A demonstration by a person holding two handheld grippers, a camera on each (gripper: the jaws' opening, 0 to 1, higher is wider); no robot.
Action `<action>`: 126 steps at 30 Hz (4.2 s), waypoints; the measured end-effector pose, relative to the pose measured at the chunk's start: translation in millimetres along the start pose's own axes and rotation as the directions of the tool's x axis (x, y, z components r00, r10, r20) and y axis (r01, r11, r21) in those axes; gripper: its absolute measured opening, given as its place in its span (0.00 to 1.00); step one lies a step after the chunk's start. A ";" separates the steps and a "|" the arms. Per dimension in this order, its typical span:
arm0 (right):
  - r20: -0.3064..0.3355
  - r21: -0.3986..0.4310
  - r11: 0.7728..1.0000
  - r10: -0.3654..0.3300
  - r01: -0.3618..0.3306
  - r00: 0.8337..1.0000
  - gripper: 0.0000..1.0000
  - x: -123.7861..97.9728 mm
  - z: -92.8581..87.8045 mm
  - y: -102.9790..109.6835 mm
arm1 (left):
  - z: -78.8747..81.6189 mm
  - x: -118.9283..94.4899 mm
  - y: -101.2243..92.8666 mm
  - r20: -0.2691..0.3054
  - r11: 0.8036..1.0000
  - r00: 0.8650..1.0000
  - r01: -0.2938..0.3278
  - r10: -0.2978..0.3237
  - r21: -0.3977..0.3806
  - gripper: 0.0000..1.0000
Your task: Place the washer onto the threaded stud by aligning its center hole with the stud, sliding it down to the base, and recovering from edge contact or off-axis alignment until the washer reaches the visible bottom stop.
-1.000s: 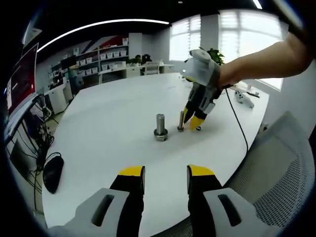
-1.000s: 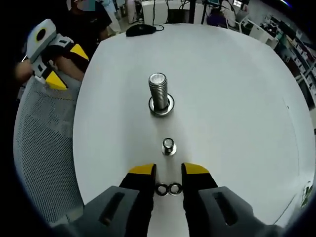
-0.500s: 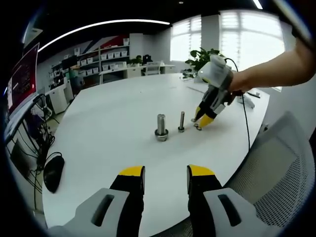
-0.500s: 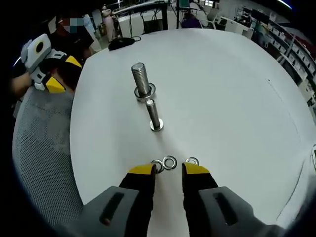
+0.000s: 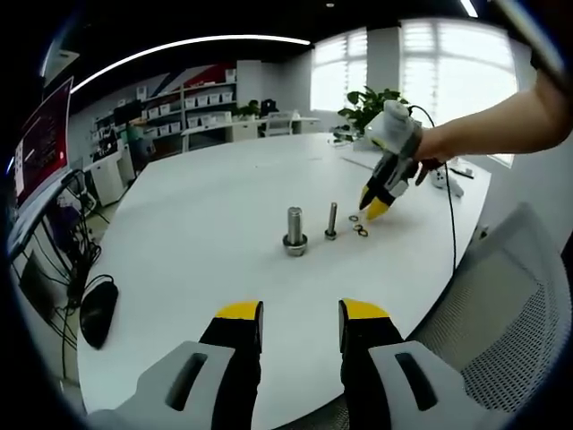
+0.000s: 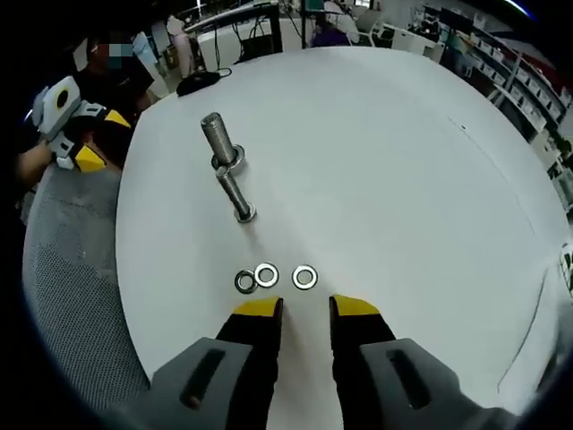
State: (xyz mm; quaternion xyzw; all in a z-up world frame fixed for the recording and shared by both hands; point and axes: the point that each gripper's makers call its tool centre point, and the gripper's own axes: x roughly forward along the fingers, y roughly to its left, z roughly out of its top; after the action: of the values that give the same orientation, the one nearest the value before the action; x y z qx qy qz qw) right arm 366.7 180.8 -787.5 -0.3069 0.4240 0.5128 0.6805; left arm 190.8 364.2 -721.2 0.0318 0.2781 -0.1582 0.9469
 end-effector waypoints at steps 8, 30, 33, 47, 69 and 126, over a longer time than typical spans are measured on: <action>-0.054 -0.026 0.999 0.040 -0.041 0.998 0.23 4.1 -5.5 -5.4 | -0.4 -0.1 1.6 -0.003 1.000 1.000 -0.008 0.008 -0.003 0.32; -0.261 -0.270 0.957 0.031 -0.104 0.965 0.21 7.4 -7.8 -14.5 | -4.4 1.5 1.7 -0.029 1.000 0.999 -0.015 0.015 0.015 0.31; -0.302 -0.280 0.953 0.026 -0.115 0.953 0.21 9.4 -6.7 -14.4 | -5.6 2.7 1.5 -0.039 1.000 0.999 -0.010 0.011 0.018 0.31; -0.239 -0.263 0.958 0.053 -0.117 0.970 0.21 8.7 -6.0 -16.7 | -7.0 2.6 1.3 -0.049 1.000 0.999 -0.011 0.012 0.018 0.31; -0.121 -0.244 0.963 0.087 -0.114 0.989 0.20 15.3 8.4 -4.8 | -5.4 2.3 2.5 -0.037 1.000 0.999 -0.013 0.013 0.015 0.30; -0.017 -0.370 0.924 0.097 -0.097 0.995 0.13 -10.7 58.9 35.8 | -4.8 2.4 0.7 -0.033 1.000 0.999 0.000 0.001 0.019 0.29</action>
State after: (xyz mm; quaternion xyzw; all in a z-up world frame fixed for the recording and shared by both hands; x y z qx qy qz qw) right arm 346.6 236.5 -750.8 -0.4081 0.3336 0.6169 0.5845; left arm 190.4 364.9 -726.5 0.0435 0.2923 -0.1601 0.9418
